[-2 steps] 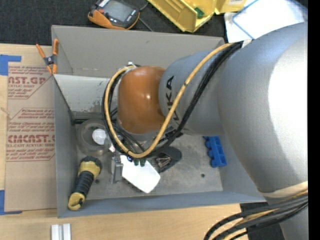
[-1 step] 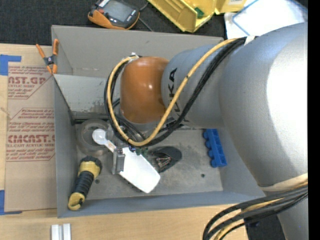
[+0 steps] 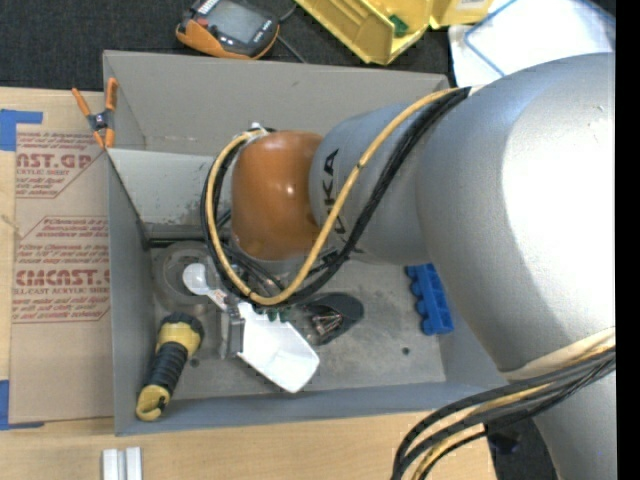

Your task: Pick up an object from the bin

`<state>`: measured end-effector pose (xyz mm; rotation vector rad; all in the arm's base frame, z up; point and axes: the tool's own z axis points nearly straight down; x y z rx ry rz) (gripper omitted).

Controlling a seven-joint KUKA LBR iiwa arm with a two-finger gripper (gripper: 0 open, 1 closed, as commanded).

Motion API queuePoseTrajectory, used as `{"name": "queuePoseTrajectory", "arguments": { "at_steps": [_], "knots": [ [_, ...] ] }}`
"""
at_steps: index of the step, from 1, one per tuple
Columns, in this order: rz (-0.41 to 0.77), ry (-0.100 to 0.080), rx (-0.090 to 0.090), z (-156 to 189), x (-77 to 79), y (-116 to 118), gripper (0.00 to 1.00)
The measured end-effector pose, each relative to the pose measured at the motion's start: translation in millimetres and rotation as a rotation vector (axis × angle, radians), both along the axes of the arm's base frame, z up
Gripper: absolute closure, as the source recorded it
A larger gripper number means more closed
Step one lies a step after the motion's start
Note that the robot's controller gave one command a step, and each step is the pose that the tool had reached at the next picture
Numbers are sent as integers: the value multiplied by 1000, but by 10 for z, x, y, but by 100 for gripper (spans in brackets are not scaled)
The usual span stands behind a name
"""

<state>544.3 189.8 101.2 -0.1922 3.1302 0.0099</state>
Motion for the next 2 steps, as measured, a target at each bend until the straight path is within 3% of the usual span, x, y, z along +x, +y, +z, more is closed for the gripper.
{"name": "queuePoseTrajectory", "arguments": {
  "at_steps": [1, 2],
  "knots": [
    [-209, -11, 14, -179, 37, -98, 0],
    [-24, -27, 9, -234, 83, -112, 0]
  ]
}}
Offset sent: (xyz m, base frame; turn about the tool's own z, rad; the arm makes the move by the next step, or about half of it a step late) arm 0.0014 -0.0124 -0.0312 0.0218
